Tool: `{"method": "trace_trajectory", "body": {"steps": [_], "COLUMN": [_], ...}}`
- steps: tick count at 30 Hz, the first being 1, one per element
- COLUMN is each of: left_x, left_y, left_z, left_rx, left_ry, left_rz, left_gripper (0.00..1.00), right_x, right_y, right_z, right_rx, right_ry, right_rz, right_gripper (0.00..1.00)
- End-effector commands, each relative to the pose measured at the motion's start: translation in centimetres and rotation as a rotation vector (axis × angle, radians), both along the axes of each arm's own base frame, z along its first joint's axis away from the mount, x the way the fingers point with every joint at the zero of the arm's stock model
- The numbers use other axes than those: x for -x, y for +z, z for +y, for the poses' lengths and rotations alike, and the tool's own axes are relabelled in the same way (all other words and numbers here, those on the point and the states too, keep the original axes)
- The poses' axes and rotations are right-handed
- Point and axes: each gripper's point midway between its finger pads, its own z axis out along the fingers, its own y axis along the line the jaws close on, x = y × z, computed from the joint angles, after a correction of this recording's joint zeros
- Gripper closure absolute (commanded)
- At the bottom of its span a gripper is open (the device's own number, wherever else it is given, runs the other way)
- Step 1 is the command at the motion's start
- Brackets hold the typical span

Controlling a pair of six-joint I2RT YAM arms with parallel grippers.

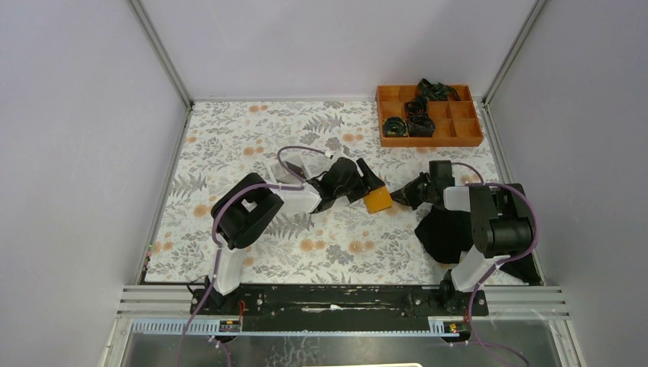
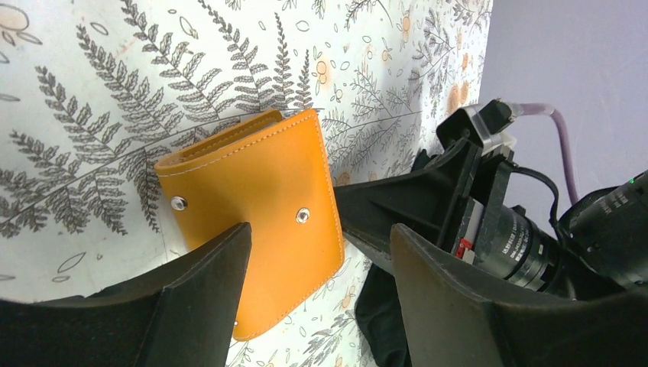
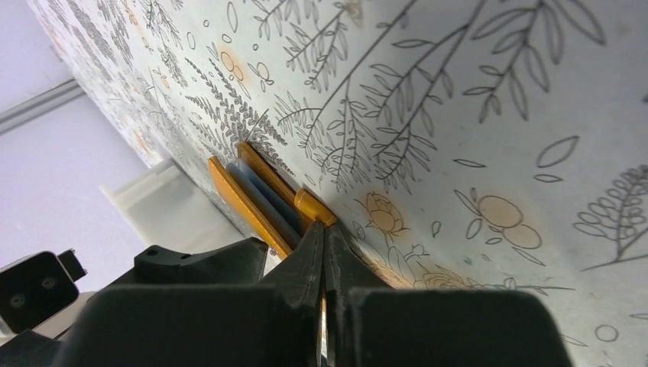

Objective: Put the credit cards into the card holder
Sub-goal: Close the card holder at the center of the board.

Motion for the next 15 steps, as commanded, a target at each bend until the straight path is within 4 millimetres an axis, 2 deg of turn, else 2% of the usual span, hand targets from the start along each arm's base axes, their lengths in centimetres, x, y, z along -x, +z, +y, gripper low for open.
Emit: {"method": "trace_trajectory", "body": {"steps": [1,6,13,15], "left_x": [-0.4,-0.4,-0.4,-0.3], "left_y": [-0.6,-1.1,-2.2,-2.3], "left_z": [-0.3,-0.3,-0.2,-0.3], "left_rx": [-0.041,-0.06,-0.098,-0.101], "left_ry": [-0.035,-0.04,-0.041,-0.044], "left_rz": [0.008,0.02,0.054,0.059], "left_gripper": [0.26,0.26,0.26,0.26], "right_x": [0.0,-0.2,0.1,-0.2], "right_y": [0.7,1.5,1.1,2.1], "right_z": [0.4,-0.1,-0.7,-1.1], "right_rx": [-0.115,-0.148,-0.198,-0.22], "right_ry": [-0.047,-0.084,-0.164,-0.191], "right_rz": [0.014,0.0,0.021,-0.011], "right_gripper": [1.0,1.0,1.0,1.0]}}
